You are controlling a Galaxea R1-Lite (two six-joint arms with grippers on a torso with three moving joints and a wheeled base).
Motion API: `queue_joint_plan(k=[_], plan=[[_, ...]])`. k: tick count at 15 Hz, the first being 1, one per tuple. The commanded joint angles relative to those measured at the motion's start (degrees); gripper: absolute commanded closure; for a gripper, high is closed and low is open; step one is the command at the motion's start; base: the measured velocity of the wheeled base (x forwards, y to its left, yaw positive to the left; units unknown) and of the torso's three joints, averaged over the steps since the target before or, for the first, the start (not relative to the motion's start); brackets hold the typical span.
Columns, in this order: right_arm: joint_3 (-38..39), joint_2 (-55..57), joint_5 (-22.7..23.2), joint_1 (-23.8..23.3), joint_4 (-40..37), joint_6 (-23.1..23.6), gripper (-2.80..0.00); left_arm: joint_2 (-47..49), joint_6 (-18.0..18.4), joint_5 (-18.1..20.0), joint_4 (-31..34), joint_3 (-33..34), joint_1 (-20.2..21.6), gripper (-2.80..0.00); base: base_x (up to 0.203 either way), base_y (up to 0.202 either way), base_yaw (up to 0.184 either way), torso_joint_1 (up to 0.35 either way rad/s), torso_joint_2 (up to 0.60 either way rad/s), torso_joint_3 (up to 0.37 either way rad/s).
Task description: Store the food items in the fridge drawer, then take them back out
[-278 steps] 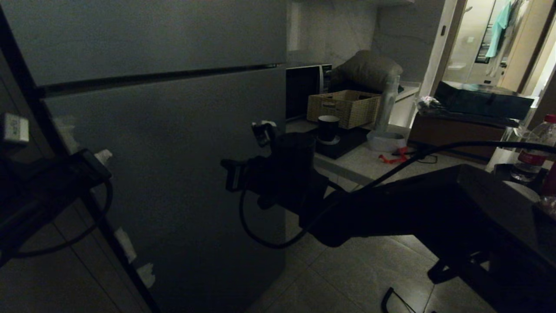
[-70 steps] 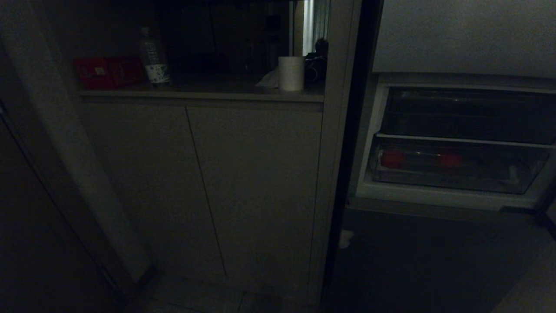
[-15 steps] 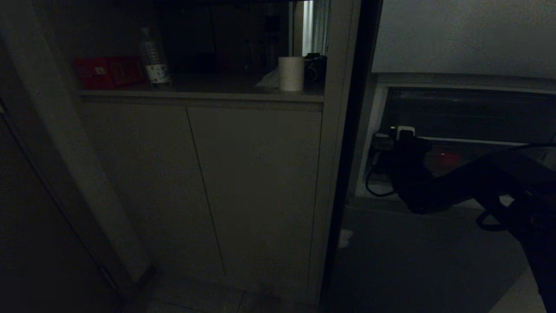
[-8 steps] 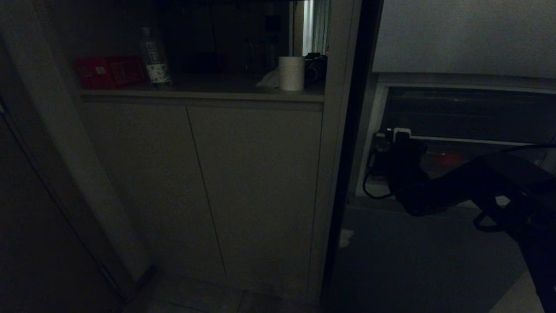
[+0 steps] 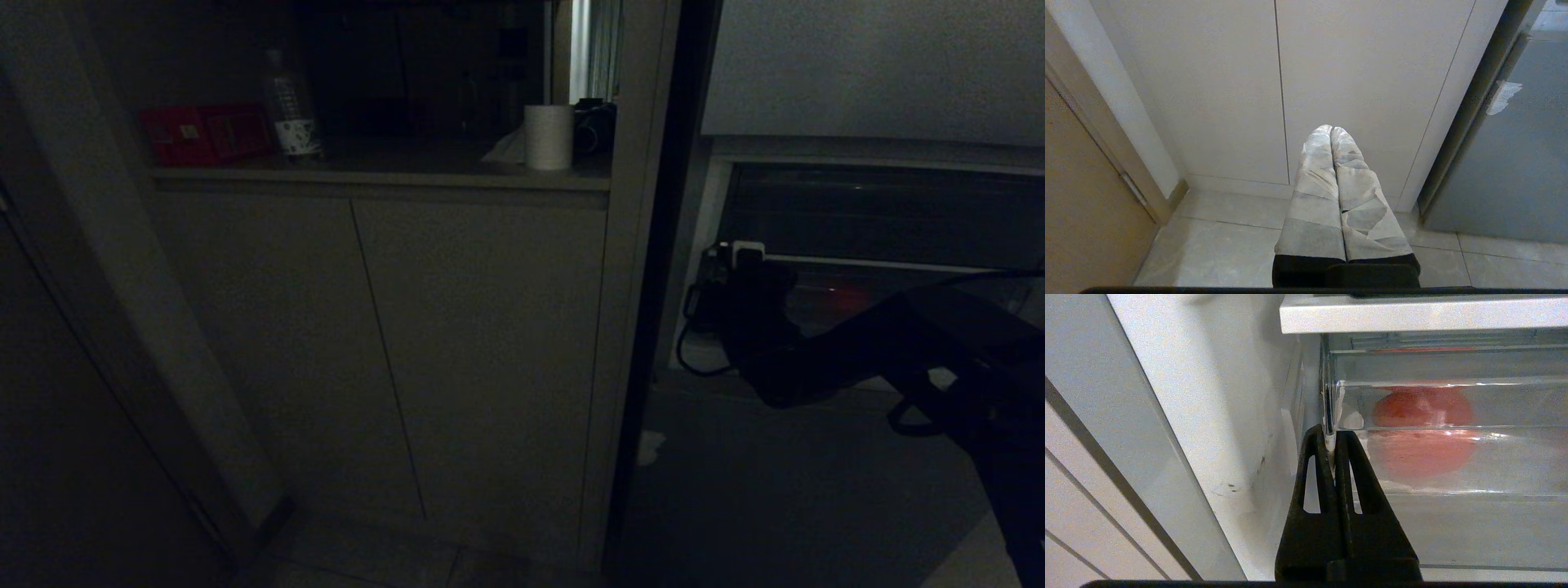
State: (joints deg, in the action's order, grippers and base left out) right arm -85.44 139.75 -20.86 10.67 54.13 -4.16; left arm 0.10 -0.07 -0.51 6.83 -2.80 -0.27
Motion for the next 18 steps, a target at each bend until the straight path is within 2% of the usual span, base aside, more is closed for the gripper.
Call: queue_joint_plan(k=[1,12,18], plan=[[1.9,-1.1,-0.2,0.0,1.1,-0.1,0.0,0.1,0.0,0.0,0.0,0.0,0.0,0.0,0.0,0.0,0.0,0.0,0.0,0.0],[33.4,-15.5,2.0,0.1,17.4,-0.2,0.0,0.1,0.0,0.0,0.0,0.0,0.0,0.0,0.0,0.0,0.0,0.0,0.0,0.0],[43.2,-18.4,2.3,0.2,23.6,-0.2,0.0,0.1,0.0,0.0,0.0,0.0,0.0,0.0,0.0,0.0,0.0,0.0,0.0,0.0]])
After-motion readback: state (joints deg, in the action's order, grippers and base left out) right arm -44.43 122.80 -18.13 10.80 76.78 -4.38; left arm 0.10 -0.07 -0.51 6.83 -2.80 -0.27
